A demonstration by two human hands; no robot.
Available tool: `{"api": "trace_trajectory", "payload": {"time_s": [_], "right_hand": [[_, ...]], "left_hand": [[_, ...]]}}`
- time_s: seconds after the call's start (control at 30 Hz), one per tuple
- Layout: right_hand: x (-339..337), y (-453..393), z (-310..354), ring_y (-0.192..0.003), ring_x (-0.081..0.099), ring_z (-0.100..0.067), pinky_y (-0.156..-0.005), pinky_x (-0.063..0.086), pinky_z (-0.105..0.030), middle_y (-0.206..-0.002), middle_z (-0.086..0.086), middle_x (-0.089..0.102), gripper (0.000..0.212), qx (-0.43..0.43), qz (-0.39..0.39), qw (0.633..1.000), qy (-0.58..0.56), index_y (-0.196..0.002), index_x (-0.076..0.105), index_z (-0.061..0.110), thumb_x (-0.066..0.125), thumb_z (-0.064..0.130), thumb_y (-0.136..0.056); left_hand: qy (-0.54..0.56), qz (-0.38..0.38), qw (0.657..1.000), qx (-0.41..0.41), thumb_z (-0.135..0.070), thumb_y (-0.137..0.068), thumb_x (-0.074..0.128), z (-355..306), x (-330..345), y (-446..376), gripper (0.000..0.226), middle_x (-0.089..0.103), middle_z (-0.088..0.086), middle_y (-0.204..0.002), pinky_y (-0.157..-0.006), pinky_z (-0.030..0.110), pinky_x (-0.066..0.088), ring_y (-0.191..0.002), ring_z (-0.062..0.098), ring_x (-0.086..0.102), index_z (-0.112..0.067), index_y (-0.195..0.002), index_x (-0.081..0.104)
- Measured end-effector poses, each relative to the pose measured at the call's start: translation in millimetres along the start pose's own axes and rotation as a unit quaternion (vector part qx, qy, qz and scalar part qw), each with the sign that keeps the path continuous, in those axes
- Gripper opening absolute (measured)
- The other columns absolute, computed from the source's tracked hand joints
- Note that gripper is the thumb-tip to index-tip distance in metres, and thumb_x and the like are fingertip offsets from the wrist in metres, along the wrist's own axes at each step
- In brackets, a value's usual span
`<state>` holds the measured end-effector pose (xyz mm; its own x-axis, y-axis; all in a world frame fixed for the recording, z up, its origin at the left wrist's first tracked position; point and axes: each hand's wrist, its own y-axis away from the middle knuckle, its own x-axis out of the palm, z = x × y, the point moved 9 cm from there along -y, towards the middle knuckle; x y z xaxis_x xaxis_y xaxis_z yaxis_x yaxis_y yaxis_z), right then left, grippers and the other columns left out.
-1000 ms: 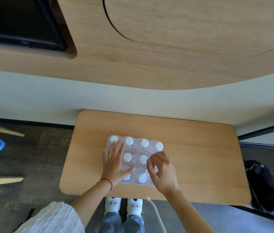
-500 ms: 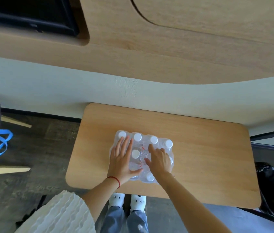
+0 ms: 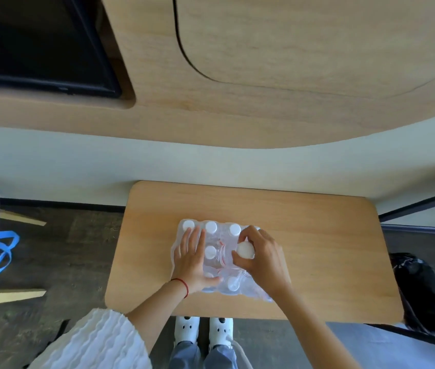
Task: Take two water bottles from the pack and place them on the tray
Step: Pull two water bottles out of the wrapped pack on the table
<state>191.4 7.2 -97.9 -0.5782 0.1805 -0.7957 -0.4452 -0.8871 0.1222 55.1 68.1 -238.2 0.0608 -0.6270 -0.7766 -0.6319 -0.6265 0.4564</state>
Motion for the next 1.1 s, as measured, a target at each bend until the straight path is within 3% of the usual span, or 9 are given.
{"api": "trace_trajectory", "payload": {"time_s": [0.1,0.2,0.27,0.33,0.4,0.5,0.6,0.8,1.1], "right_hand": [[-45,-1,41,-0.058,0.050,-0.019,-0.050,0.030,-0.016,-0.064,0.004,0.055,0.027,-0.039,-0.029,0.999,-0.023,-0.079,0.058,0.012,0.078,0.021,-0.063],[-83,-6,87,-0.053,0.048,-0.016,-0.047,0.034,-0.020,-0.058,0.009,0.053,0.026,-0.086,-0.036,0.995,-0.039,-0.075,0.058,0.014,0.074,0.027,-0.058],[-97,-9,113,-0.050,0.046,-0.015,-0.048,0.037,-0.024,-0.055,0.010,0.052,0.025,-0.116,-0.036,0.991,-0.049,-0.074,0.058,0.014,0.071,0.029,-0.058],[-102,-14,130,-0.048,0.043,-0.012,-0.049,0.036,-0.022,-0.054,0.010,0.051,0.027,-0.140,-0.038,0.987,-0.076,-0.075,0.059,0.012,0.078,0.026,-0.062],[-97,-22,133,-0.046,0.041,-0.008,-0.049,0.031,-0.013,-0.051,0.010,0.046,0.028,-0.147,-0.016,0.982,-0.119,-0.079,0.059,0.013,0.081,0.026,-0.068],[-69,-33,119,-0.049,0.042,-0.003,-0.051,0.035,-0.007,-0.055,0.011,0.042,0.025,-0.151,0.064,0.965,-0.204,-0.089,0.058,0.026,0.079,0.023,-0.075],[-20,-38,68,-0.066,0.056,-0.006,-0.066,0.049,-0.021,-0.077,0.001,0.060,0.017,-0.064,0.096,0.949,-0.294,-0.098,0.061,0.020,0.070,0.015,-0.084],[134,-17,-25,-0.128,0.046,-0.020,-0.109,0.034,-0.033,-0.137,-0.004,0.051,0.058,0.005,0.283,0.959,-0.029,-0.131,0.049,0.013,0.070,0.006,-0.078],[148,-30,-43,-0.101,0.062,-0.035,-0.088,0.035,-0.031,-0.107,-0.016,0.071,0.043,0.018,0.105,0.991,-0.083,-0.099,0.074,0.005,0.088,0.011,-0.059]], "left_hand": [[0.122,0.050,0.991,0.025,-0.068,-0.058,0.071,-22,-26,9,0.124,-0.012,-0.005,-0.158,-0.118,0.054,0.000,-0.144,0.022,-0.018,-0.040,-0.142,-0.016],[0.267,0.028,0.959,0.089,-0.057,-0.050,0.084,-61,-73,26,0.112,0.027,-0.011,-0.151,-0.116,0.041,0.028,-0.142,0.012,0.019,-0.054,-0.137,0.013],[0.375,0.022,0.919,0.124,-0.037,-0.052,0.090,-78,-97,34,0.087,0.059,-0.029,-0.120,-0.095,0.012,0.045,-0.118,-0.006,0.051,-0.061,-0.118,0.038],[0.411,0.009,0.900,0.141,-0.019,-0.058,0.089,-80,-112,38,0.068,0.070,-0.022,-0.099,-0.081,0.010,0.050,-0.098,-0.003,0.064,-0.044,-0.110,0.053],[0.434,0.001,0.891,0.133,-0.013,-0.063,0.085,-73,-121,41,0.050,0.072,-0.010,-0.090,-0.081,0.023,0.053,-0.093,0.008,0.068,-0.022,-0.106,0.061],[0.427,0.002,0.896,0.118,-0.020,-0.063,0.083,-52,-124,44,0.043,0.070,-0.005,-0.093,-0.085,0.031,0.056,-0.094,0.014,0.068,-0.025,-0.101,0.063],[0.415,-0.012,0.905,0.086,-0.026,-0.061,0.084,-20,-122,46,0.050,0.072,-0.003,-0.101,-0.090,0.032,0.055,-0.099,0.012,0.067,-0.025,-0.106,0.062],[0.397,-0.035,0.916,0.038,-0.026,-0.060,0.086,23,-119,53,0.054,0.071,-0.020,-0.105,-0.080,0.009,0.052,-0.102,0.004,0.066,-0.042,-0.105,0.059],[0.422,-0.043,0.906,0.008,-0.012,-0.064,0.085,49,-92,45,0.062,0.069,-0.003,-0.110,-0.087,0.019,0.054,-0.105,0.010,0.065,-0.019,-0.119,0.055]]}}
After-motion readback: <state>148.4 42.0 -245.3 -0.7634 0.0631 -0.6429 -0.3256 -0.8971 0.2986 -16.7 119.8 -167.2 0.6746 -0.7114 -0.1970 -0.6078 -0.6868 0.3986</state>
